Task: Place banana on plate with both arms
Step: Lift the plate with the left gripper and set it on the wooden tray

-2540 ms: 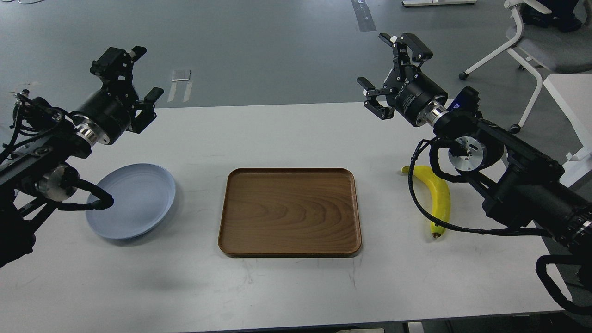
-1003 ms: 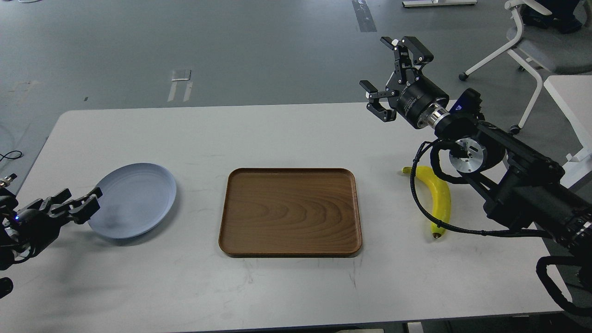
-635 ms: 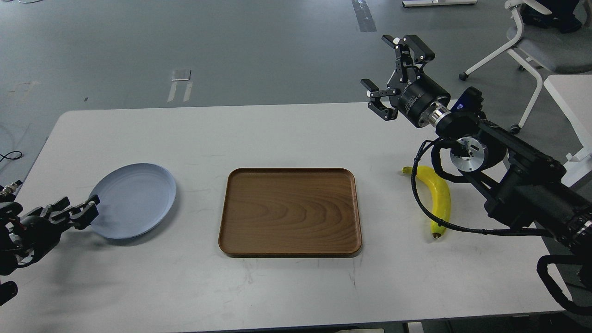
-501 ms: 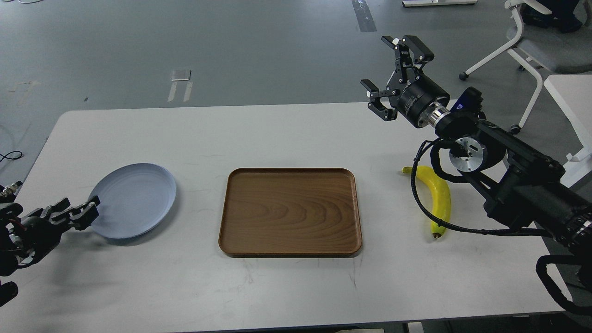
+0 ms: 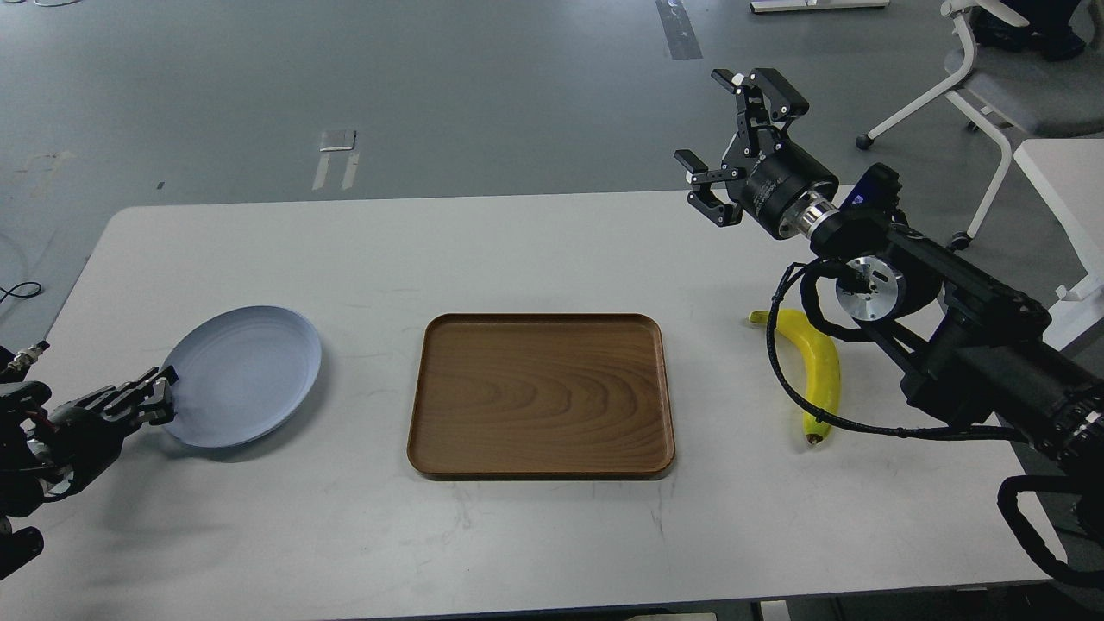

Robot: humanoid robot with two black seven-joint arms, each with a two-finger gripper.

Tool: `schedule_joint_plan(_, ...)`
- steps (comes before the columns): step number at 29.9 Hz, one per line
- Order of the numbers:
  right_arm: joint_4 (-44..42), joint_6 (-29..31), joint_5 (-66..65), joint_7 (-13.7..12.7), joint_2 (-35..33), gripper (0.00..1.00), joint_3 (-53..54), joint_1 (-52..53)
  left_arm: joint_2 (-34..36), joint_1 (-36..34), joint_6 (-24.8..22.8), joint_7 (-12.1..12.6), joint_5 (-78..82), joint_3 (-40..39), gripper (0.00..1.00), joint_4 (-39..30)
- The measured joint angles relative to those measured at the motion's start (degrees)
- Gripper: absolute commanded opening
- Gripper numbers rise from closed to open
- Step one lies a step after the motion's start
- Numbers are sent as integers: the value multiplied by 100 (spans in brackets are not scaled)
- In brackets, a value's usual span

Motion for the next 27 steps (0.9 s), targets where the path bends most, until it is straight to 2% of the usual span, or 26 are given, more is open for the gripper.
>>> schedule_joint_plan(8,-41,-25,0,-18,22,100,-68,108,4,-146,3,1,-14,-40,0,-24)
schedule_joint_plan(19,-145,-50,0,-39,-276,100,-71,458,-2,-934,8,2,459,56,0,-340)
schedule_joint_plan(27,-135,-52,7,-44,-429,100,-79,482,-378,-1570,11,1,1341,148,0,-1406)
